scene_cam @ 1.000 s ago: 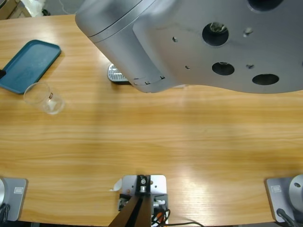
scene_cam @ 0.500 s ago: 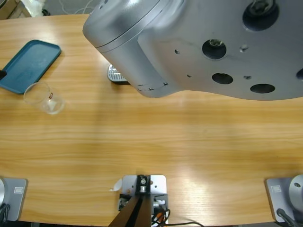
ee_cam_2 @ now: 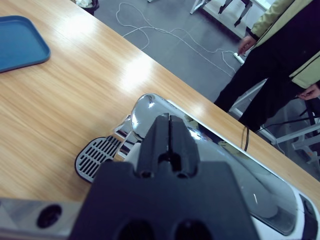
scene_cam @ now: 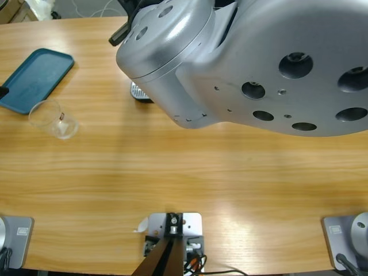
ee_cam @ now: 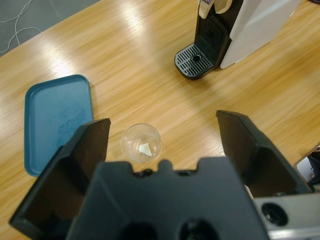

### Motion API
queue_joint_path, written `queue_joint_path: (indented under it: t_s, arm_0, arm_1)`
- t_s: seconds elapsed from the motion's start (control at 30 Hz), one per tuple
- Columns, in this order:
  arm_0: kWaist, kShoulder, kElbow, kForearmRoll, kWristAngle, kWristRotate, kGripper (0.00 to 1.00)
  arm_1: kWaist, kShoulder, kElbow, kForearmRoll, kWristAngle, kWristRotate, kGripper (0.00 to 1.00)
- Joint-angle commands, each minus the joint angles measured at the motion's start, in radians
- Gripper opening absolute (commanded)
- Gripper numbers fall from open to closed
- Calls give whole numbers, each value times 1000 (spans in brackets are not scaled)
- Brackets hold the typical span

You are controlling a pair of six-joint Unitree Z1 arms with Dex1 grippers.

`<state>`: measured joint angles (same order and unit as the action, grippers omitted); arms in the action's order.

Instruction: Pour coffee

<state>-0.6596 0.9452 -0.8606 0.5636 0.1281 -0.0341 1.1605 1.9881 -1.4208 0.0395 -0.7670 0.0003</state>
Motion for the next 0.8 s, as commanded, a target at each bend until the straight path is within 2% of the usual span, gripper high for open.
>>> queue_joint_path:
  t_s: [0.03, 0.1, 0.17, 0.23, 0.27, 0.33, 0.4, 0.47, 0.53, 0.6, 0.7, 0.77, 0.8]
  arm_0:
    - [-6, 35, 32, 10, -12, -5, 918]
    - [-6, 40, 31, 9, -12, -9, 918]
    - [-4, 44, 31, 4, -12, -9, 922]
    - [11, 45, 30, 1, -12, -11, 951]
    - [27, 44, 27, 1, -12, -15, 989]
    - [52, 44, 22, 0, -12, -19, 996]
    - [75, 43, 20, 1, -22, -36, 996]
    - [89, 48, 21, 2, -39, -72, 980]
    - [92, 47, 24, 12, -48, -136, 977]
    - [92, 23, 49, 21, -55, -194, 982]
    - [91, -21, 124, 19, -46, -251, 982]
    - [91, -23, 140, 8, 19, -254, 982]
    - [91, -30, 178, -50, 58, -247, 978]
  arm_1:
    - [-49, -50, 85, 45, 72, -46, 0]
    - [-86, -170, 71, 92, 176, -52, 31]
    - [-108, -268, 60, 144, 228, -55, 202]
    - [-117, -353, 56, 226, 250, -64, 317]
    - [-119, -391, 55, 269, 259, -65, 331]
    - [-122, -478, 70, 361, 277, -59, 380]
    - [-122, -569, 114, 466, 326, -21, 531]
    - [-122, -653, 188, 544, 392, 42, 795]
    - [-122, -751, 292, 577, 433, 121, 940]
    - [-122, -828, 370, 622, 465, 186, 1000]
    - [-122, -895, 444, 662, 522, 226, 1000]
    - [-122, -911, 477, 681, 539, 237, 1000]
    - [-122, -917, 492, 684, 542, 240, 1000]
